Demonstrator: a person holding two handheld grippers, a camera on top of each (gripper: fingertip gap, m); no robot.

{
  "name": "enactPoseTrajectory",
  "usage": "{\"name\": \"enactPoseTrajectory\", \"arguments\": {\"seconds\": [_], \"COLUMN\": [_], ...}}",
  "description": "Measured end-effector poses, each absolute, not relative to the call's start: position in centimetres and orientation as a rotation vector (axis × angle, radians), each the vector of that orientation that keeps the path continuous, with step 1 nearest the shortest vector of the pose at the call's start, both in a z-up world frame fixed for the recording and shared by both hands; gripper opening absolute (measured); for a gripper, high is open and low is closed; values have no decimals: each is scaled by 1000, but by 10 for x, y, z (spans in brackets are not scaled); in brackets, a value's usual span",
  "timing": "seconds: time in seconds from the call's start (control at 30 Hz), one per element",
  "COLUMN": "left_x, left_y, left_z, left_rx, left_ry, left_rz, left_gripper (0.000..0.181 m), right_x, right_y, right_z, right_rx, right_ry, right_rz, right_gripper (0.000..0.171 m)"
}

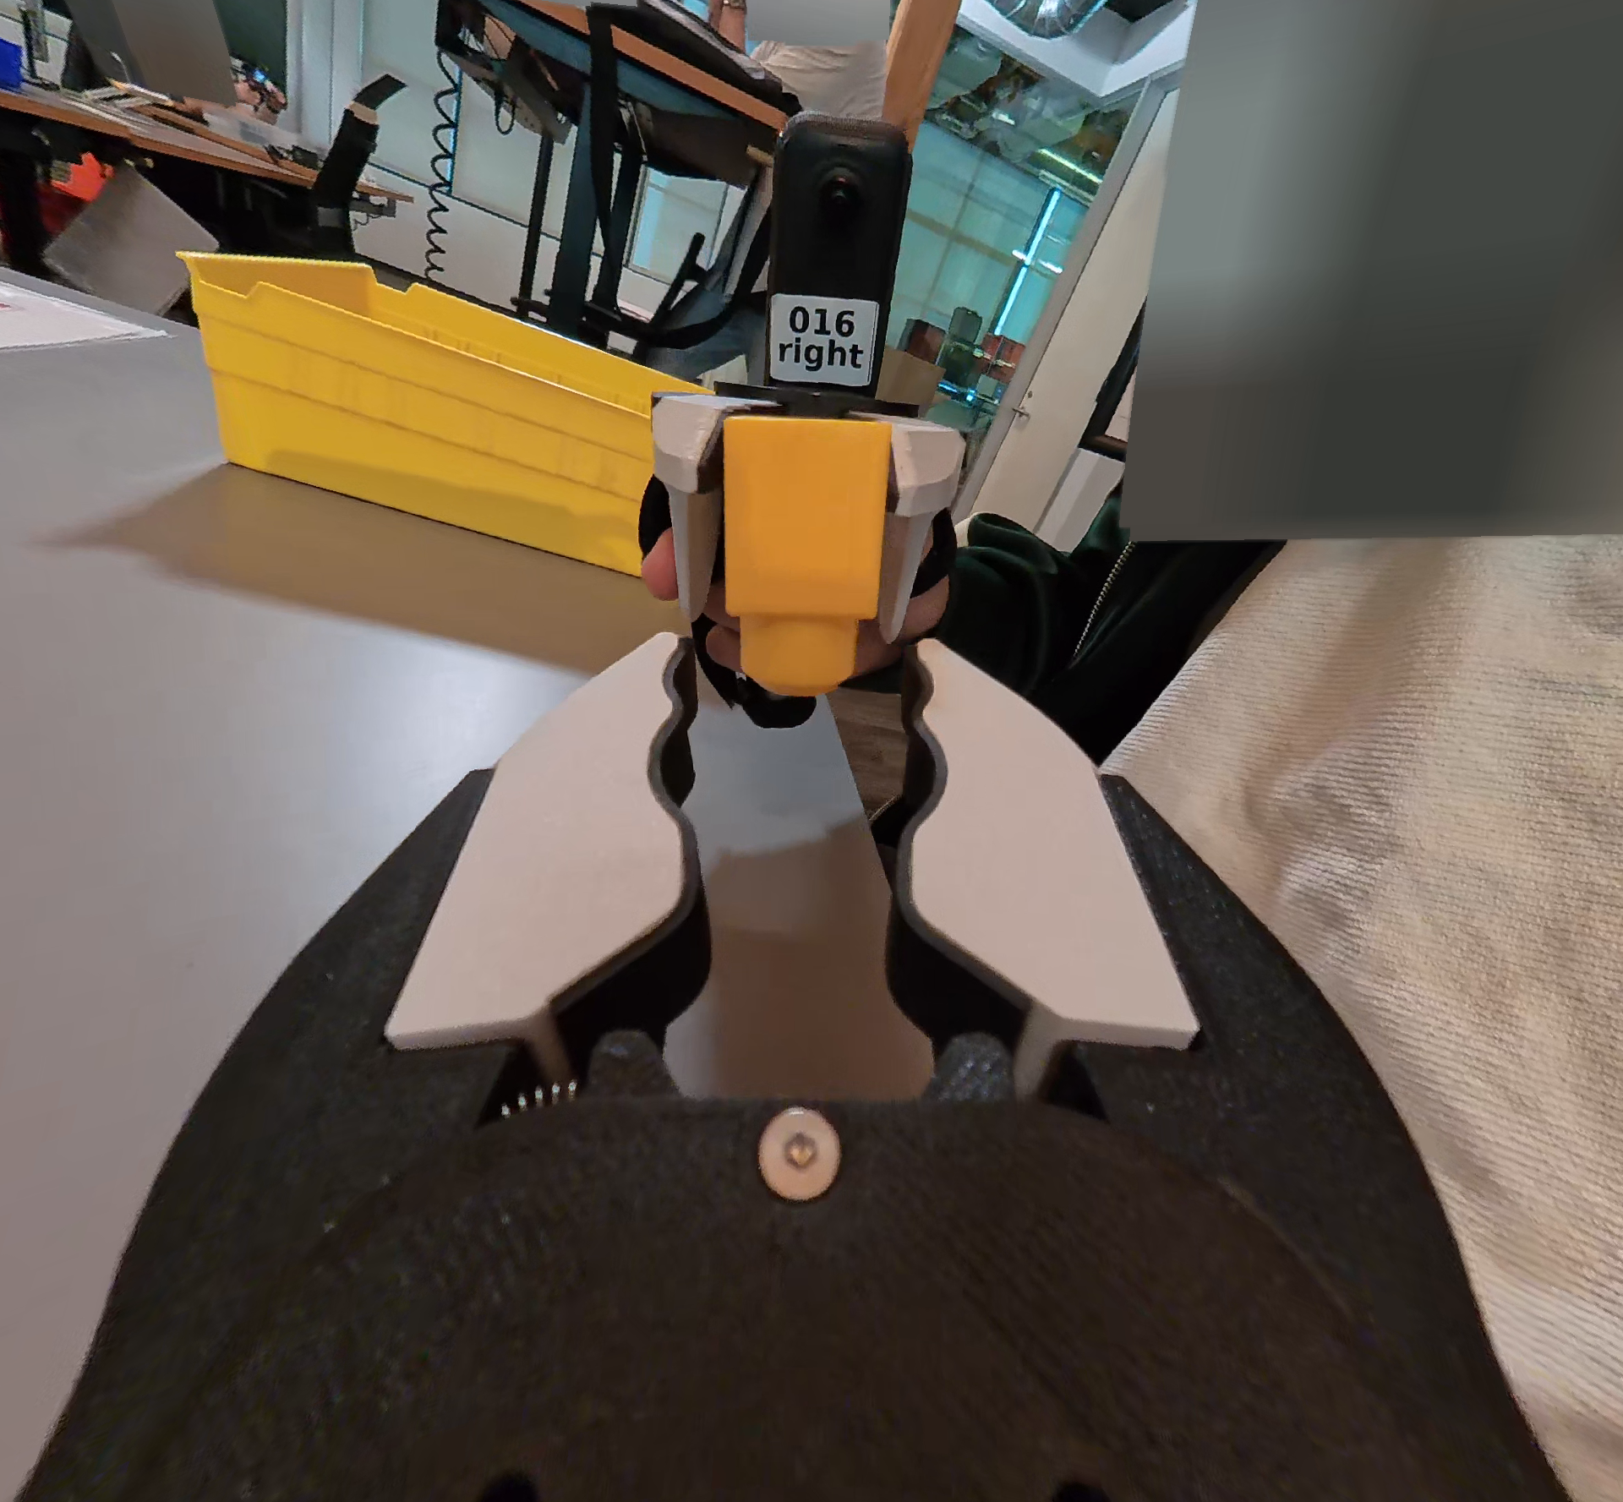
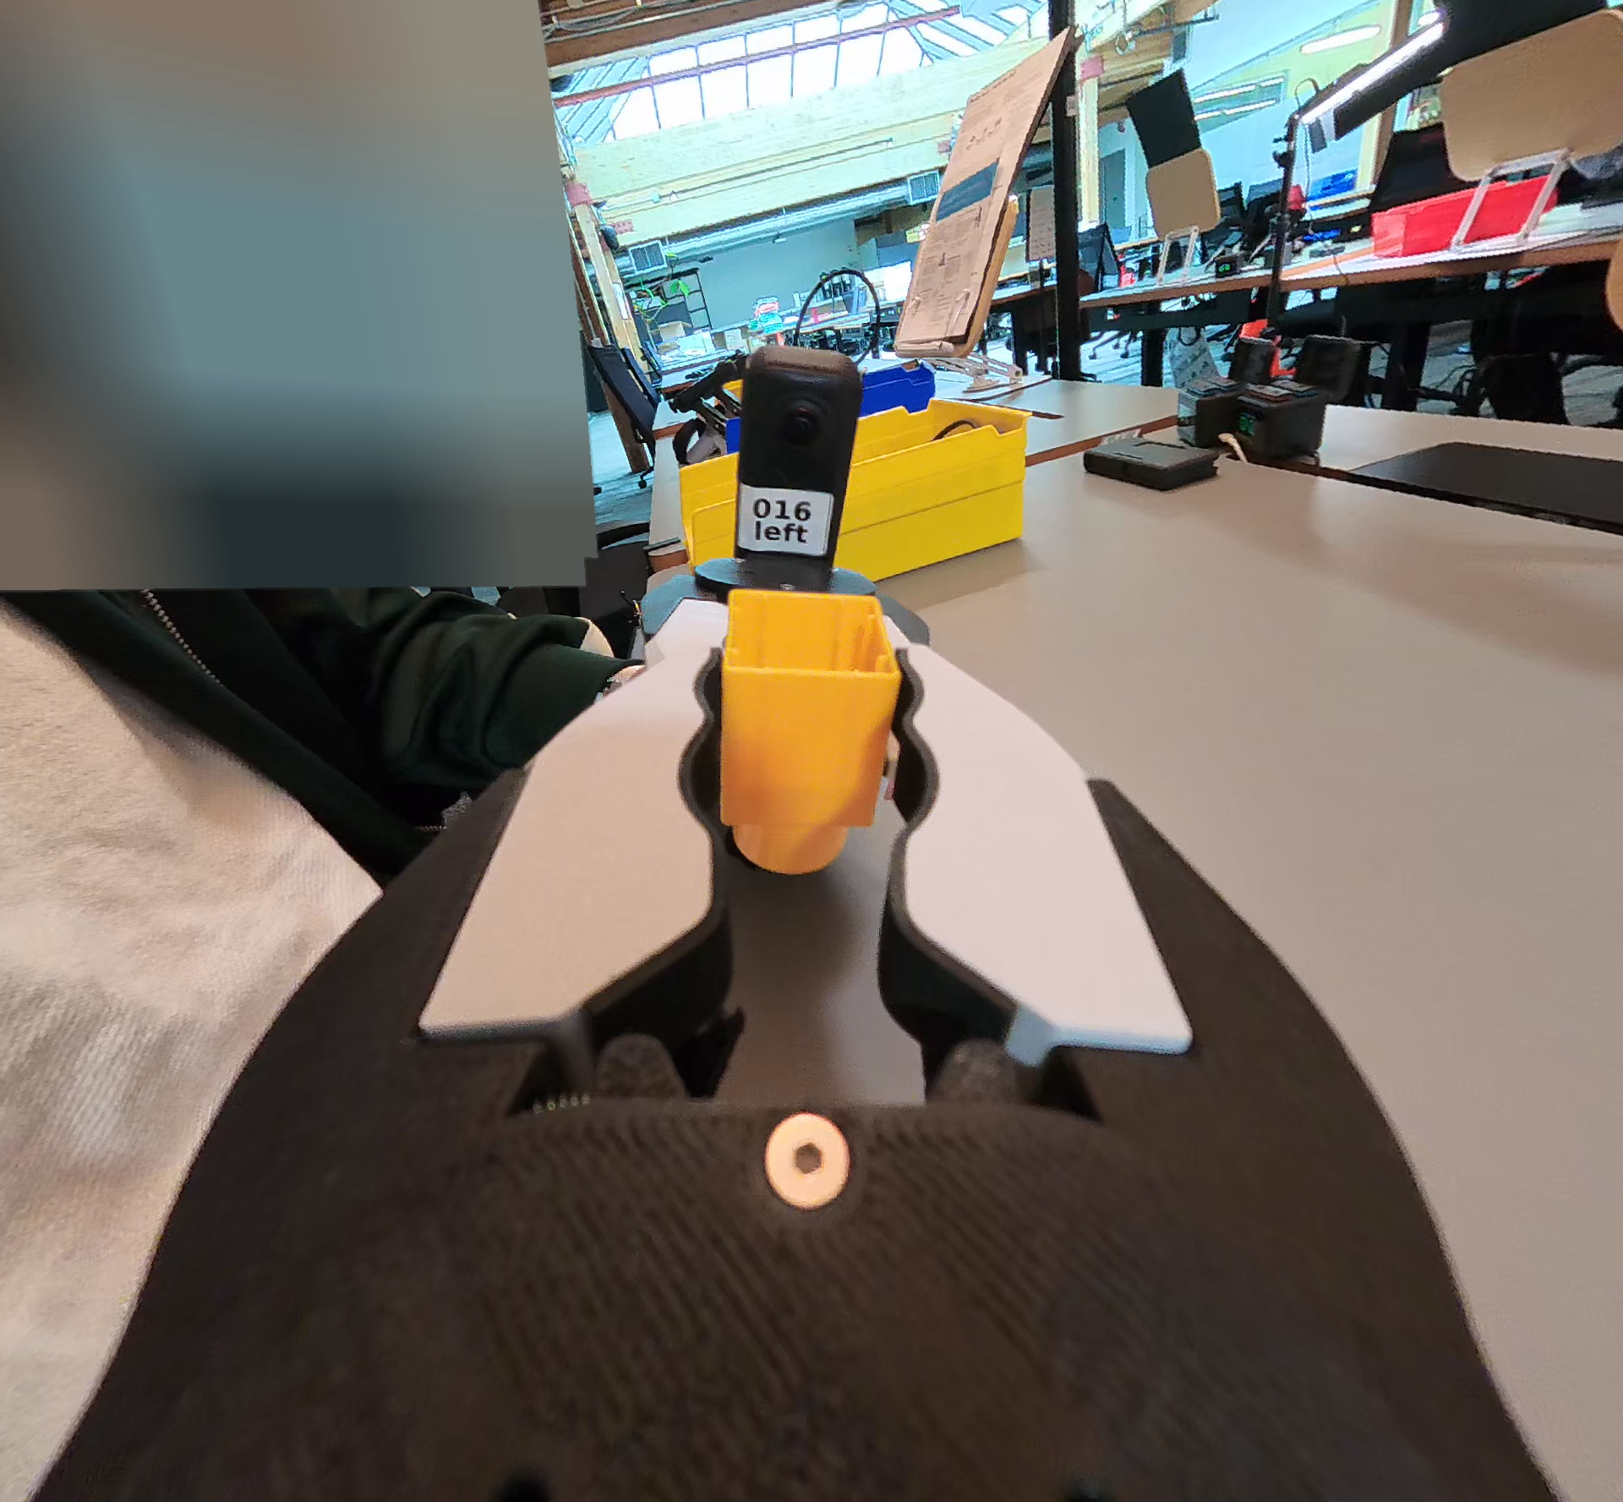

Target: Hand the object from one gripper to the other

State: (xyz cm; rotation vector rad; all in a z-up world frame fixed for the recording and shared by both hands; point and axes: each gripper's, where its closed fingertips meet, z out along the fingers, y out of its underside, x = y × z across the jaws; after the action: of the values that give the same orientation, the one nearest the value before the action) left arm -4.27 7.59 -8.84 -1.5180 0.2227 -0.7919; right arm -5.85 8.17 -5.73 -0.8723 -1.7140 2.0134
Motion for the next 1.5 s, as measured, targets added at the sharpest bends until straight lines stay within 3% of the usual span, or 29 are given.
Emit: {"name": "enactPoseTrajectory", "arguments": {"seconds": [0.47,0.9,1.03,1.13,1.5], "left_x": [-43,-42,-40,-34,11], "left_y": [78,79,74,68,34], "left_z": [-87,-87,-79,-75,-59], "left_rx": [-1537,-1552,-1489,-1451,-1305], "left_ry": [233,228,222,244,448], "left_rz": [-707,-699,-786,-906,-1364], "left_gripper": [43,33,32,32,33], "right_x": [-62,-60,-59,-53,-5], "right_y": [77,68,69,76,39], "right_z": [-67,-70,-61,-45,-43], "right_rx": [-898,-850,-853,-828,-526], "right_ry": [-1758,-1786,-1726,-1629,-1928], "right_rz": [1955,1908,2042,2204,2524], "right_gripper": [37,37,66,77,65]}}
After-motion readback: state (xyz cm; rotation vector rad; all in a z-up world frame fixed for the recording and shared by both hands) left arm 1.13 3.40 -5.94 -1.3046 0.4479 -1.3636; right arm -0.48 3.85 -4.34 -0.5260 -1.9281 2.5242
